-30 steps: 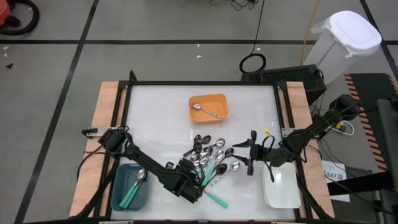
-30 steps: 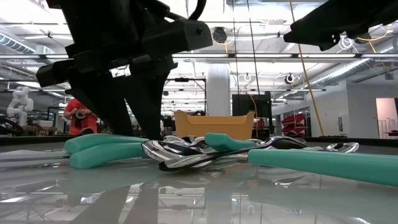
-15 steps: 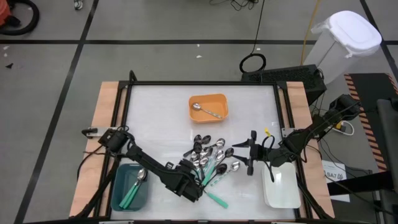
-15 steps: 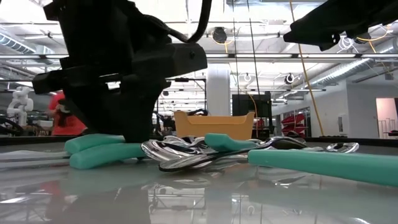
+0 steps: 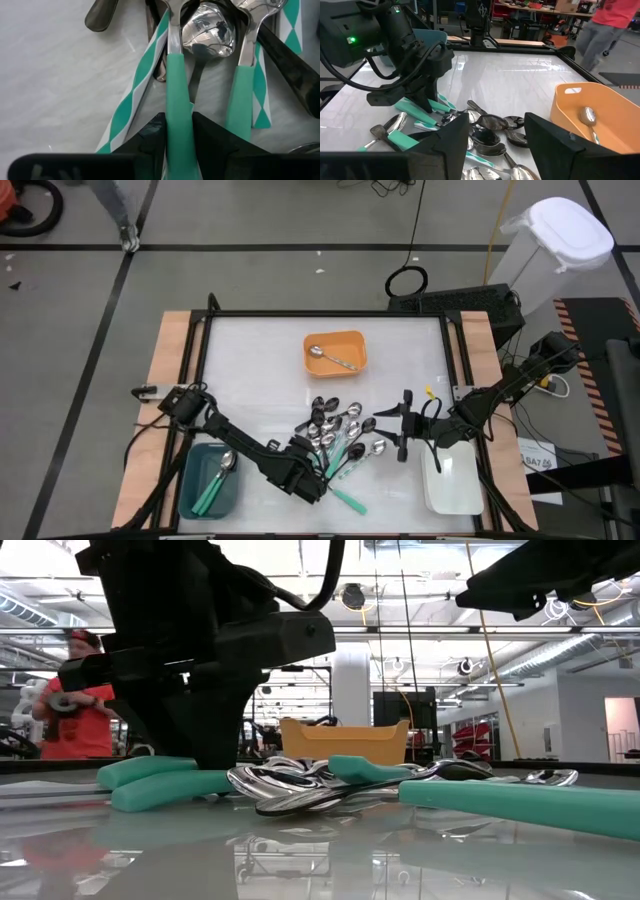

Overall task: Sort silverware by color (type)
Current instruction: Put the green spoon into the blue bin

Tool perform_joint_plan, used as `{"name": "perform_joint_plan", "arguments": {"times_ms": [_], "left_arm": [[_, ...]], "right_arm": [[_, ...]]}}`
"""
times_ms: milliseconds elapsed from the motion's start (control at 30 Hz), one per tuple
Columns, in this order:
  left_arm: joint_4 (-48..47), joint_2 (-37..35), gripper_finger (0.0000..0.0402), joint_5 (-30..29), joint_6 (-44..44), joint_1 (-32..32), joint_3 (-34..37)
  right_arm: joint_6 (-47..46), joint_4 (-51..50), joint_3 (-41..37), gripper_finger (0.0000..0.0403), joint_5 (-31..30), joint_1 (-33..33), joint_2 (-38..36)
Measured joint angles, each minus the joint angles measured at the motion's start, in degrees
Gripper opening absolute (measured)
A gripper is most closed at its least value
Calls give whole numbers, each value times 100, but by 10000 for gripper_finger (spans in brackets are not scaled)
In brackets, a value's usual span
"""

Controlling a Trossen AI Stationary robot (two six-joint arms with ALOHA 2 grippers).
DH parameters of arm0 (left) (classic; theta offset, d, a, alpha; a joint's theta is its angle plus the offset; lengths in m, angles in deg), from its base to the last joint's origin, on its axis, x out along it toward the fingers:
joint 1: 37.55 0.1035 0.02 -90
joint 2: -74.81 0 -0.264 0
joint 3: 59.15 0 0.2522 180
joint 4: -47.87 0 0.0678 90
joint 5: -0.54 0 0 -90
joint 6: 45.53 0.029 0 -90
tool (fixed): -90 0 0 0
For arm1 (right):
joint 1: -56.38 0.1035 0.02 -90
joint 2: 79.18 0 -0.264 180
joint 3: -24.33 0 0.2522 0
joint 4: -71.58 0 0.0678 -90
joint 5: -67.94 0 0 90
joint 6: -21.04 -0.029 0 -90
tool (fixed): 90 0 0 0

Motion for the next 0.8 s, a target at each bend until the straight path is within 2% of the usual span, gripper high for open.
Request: {"name": "perform_joint_plan", "arguments": {"times_ms": [800], "left_arm": [[-20,2,93,-304,126,57,-61]], "right_arm": [[-4,0,0,187,1,-66,0]]}}
